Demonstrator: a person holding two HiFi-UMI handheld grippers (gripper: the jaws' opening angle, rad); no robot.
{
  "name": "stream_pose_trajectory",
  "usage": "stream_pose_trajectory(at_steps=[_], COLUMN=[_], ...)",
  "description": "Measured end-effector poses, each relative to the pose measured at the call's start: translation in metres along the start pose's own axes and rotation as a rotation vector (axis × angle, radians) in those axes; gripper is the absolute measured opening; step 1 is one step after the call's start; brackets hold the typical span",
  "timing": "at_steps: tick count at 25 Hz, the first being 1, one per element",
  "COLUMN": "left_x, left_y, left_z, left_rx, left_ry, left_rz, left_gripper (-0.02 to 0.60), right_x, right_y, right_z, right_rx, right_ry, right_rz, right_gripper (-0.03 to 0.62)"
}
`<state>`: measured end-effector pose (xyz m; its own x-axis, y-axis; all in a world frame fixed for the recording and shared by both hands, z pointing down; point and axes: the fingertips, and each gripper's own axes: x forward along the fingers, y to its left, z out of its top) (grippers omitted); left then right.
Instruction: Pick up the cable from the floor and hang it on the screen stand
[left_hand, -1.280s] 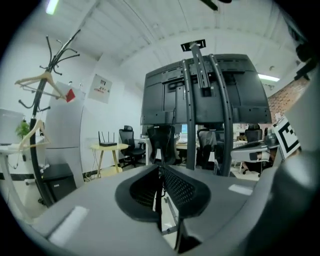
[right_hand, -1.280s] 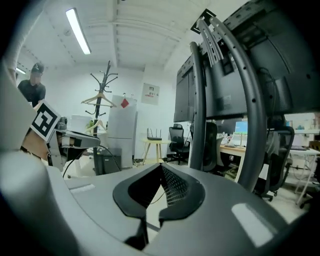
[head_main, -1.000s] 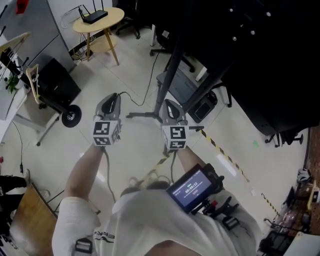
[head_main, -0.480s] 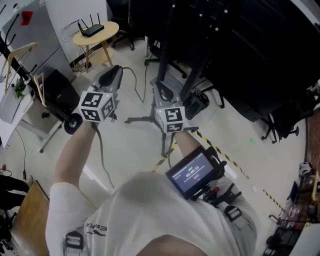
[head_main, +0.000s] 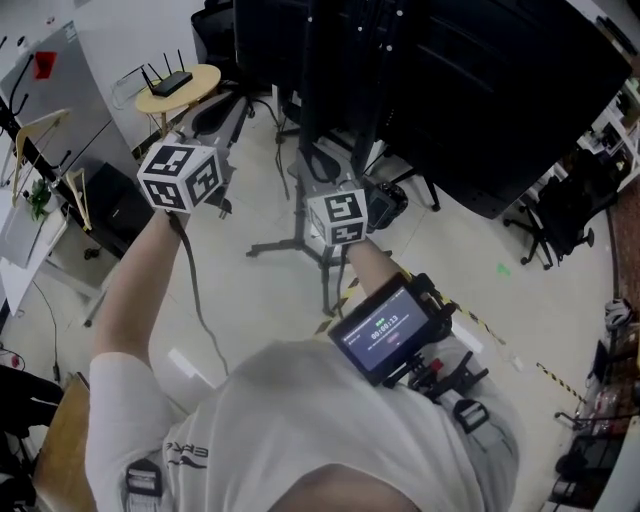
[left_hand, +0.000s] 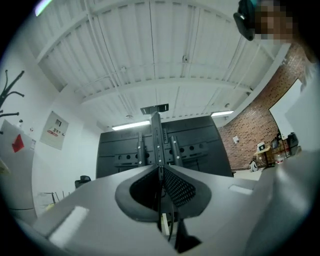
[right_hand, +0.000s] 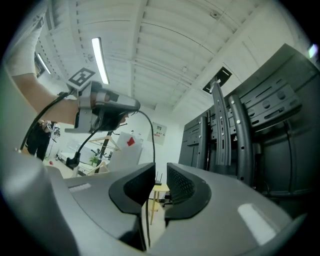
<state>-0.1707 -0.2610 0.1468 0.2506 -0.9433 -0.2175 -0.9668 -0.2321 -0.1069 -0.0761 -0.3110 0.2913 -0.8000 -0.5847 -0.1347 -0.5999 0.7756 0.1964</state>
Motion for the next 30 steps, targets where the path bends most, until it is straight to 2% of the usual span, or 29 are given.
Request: stream_pose_trajectory(at_steps=[11,16,20,24,30], left_x=[0.032,0.043,0.045,0.049,0.052], left_y=[-0.057,-0.069,-0.087,-0.087,-0.098], left_z=[0.085,0.117,0.139,0.156,0.179], left_rx=[0.040,0.057,0.071,0.074,0.084], left_ry=[-0.086,-0.133,-0.166,-0.192,-0.224], left_rz=[-0.166,-0.221,-0.250,-0.273,-0.289], left_gripper=[0.032,0.032,0.032,0.032,0.032], right_x=[-0.016,-0.015,-0.026,-0.019,-0.024], right_y=[-0.029,-0.044,-0.055,-0.062,-0.071], right_z=[0.000,-0.018,-0.033,-0.042,-0.043], right_rx=[-0.016,-0.024,-0.032,-0.033,-0.044], right_ry=[0.019,0.066,0.103,0.123,0.119], right_rz=[-0.058,-0.091,-0.123,-0.151,-0.177], right_gripper=[0.109,0.117,0.115,0.112,0.051])
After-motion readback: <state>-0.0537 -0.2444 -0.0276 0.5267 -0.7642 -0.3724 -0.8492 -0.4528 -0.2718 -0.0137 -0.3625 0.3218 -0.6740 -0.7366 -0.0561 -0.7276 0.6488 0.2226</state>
